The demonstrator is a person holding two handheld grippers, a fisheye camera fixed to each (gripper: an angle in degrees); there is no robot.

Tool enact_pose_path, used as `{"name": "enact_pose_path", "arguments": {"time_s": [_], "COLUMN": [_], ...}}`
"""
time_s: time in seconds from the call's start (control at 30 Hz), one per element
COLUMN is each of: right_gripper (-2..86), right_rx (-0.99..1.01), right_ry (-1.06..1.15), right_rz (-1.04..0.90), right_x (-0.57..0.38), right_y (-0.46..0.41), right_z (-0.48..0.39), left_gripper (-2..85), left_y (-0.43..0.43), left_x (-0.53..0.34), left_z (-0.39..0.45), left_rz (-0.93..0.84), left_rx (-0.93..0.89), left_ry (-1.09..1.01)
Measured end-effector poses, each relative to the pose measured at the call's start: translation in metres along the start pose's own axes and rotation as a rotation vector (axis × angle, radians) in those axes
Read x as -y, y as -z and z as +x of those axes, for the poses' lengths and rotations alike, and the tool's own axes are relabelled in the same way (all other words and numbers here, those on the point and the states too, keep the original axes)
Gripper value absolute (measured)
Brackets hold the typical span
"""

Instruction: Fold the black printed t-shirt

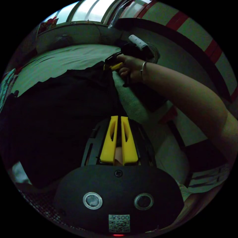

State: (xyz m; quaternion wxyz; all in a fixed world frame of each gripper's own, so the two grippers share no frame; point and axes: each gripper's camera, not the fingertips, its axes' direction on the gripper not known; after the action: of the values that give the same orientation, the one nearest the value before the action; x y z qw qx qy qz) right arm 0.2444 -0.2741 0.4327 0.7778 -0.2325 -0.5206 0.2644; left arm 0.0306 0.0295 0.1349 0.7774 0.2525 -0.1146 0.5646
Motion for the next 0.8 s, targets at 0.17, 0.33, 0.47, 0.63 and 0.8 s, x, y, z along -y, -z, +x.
{"name": "enact_pose_path", "arguments": {"time_s": [0.17,0.33,0.47,0.63,0.8], "right_gripper": [-0.6,-1.0,-1.0,-1.1,-1.0], "right_rx": [-0.04,-0.066,-0.07,-0.042,0.023], "right_ry": [0.122,0.226,0.317,0.418,0.445], "right_rz": [0.058,0.093,0.104,0.073,0.04], "right_x": [-0.006,-0.015,-0.025,-0.039,-0.052], "right_y": [0.013,0.017,0.009,-0.018,-0.06], "right_z": [-0.08,-0.162,-0.238,-0.331,-0.402], "left_gripper": [2.3,2.0,2.0,2.1,1.7], "left_y": [0.039,0.096,0.132,0.178,0.199], "left_x": [-0.035,-0.077,-0.108,-0.156,-0.192], "left_z": [-0.034,-0.079,-0.113,-0.164,-0.219], "left_rz": [0.041,0.103,0.137,0.158,0.113], "left_rx": [0.017,0.062,0.102,0.186,0.317], "left_ry": [0.046,0.105,0.157,0.262,0.399]}}
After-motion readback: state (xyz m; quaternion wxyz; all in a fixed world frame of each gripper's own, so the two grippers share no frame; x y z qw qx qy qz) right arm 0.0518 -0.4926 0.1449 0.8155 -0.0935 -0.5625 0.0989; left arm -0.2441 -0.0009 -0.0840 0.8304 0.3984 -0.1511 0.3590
